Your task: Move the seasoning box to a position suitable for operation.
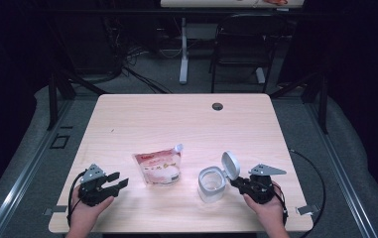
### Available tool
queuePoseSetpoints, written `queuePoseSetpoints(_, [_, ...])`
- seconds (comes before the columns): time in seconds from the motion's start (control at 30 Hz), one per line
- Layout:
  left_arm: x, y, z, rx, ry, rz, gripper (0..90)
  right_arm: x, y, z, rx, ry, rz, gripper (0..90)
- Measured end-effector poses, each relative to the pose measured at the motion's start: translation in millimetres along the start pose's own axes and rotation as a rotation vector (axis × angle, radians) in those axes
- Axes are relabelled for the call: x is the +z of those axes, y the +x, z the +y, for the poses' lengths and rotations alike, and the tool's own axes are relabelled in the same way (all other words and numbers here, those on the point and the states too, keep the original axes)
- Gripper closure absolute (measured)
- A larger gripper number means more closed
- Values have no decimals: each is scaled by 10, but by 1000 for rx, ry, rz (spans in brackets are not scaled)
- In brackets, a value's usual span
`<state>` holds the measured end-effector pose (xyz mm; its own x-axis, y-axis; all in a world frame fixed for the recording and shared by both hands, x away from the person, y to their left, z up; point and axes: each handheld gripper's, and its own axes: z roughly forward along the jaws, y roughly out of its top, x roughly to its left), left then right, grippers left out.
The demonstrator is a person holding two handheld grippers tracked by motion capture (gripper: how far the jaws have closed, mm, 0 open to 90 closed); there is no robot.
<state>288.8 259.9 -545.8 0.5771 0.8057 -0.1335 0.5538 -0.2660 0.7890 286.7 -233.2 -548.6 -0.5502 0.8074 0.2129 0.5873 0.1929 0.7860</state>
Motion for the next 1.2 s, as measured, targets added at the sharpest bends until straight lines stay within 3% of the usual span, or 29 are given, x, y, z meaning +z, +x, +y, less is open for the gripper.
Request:
queuePoseSetpoints(0.4, [-15,-17,9,7,-1,-10,536,77,-65,47,3,-14,12,790])
queuePoseSetpoints(0.67, [-64,-66,57,18,-17,-27,558,-3,-35,40,10,-40,30,736])
queuePoseSetpoints(0.9, [-163,-183,211,49,-41,-68,556,-162,22,2,-12,-47,6,695])
queuePoseSetpoints(1.2, [-294,-285,463,78,-72,-120,530,-272,-6,-17,12,-67,-3,669])
